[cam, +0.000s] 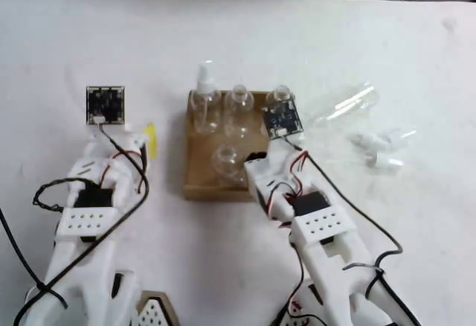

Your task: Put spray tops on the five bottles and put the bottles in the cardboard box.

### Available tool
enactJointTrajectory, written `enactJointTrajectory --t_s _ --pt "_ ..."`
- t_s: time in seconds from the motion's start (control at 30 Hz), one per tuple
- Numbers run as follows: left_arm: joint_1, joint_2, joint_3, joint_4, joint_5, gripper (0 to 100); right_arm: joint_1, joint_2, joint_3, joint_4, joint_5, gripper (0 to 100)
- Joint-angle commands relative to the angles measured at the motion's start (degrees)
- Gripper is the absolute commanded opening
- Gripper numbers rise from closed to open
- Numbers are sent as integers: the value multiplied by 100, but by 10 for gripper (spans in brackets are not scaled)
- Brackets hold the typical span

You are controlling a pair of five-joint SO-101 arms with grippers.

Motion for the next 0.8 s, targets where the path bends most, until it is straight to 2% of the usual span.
enactJointTrajectory --t_s 0.0,0.17,0.37,0.77 --pt "57 -136 -26 -123 -62 184 -57 13 -176 -75 -26 15" --pt "57 -136 -26 -123 -62 184 -207 13 -97 -84 -18 15" --pt "48 -136 -26 -123 -62 184 136 -154 -97 -75 -18 15" --pt "57 -136 -26 -132 -62 184 145 -1903 -53 857 -18 15"
